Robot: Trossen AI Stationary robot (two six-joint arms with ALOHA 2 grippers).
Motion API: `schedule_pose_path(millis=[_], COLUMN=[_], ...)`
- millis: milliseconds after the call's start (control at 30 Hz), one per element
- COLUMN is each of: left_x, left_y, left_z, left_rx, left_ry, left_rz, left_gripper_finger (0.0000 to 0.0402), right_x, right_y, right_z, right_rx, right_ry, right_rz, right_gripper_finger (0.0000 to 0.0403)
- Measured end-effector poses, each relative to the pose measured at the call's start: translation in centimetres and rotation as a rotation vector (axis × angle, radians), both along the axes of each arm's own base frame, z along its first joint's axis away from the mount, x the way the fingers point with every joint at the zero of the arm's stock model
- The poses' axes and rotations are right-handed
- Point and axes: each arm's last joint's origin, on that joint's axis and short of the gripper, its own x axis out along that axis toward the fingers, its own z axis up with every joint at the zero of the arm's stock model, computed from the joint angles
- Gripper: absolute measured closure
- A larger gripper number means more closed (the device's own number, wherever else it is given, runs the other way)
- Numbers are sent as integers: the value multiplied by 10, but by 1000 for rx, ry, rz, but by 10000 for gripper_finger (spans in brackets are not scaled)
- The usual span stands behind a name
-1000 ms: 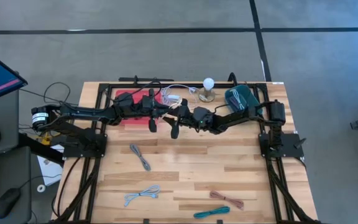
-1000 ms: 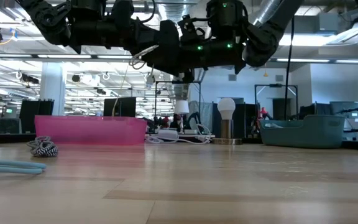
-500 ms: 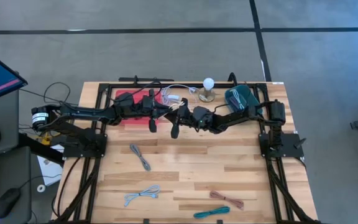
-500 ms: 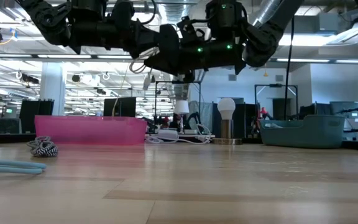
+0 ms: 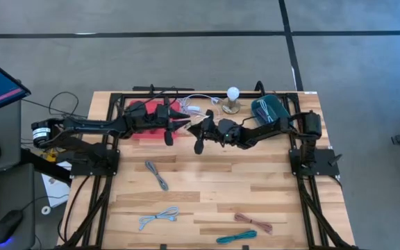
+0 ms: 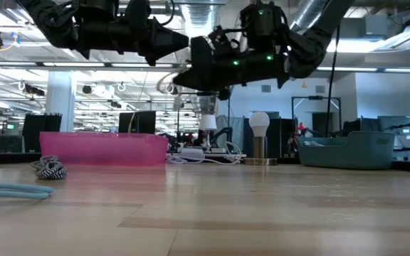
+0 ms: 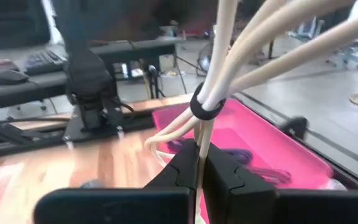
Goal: Pick & Place USB Port
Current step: Put the white charger cable into the blue bin
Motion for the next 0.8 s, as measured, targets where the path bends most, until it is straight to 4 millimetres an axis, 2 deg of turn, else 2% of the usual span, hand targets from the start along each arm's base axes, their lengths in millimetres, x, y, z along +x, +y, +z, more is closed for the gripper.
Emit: schedule_pose_path(millis=[267, 600, 800], left_x=[-27, -41, -42], left_y=[-1, -6, -7], left_z=[6, -1, -11], left_rx=[-43, -99, -179], left_ry=[123, 260, 355], left_rz=[37, 34, 41], left_gripper_finger=[312, 311, 311], right_x=[-48, -117, -156], right_y=[-15, -25, -19], right_z=[17, 35, 47], right_rx=[-1, -3, -9], right_ry=[4, 387, 477], right_rz=[-134, -570, -712], right_gripper_finger=[403, 403, 403])
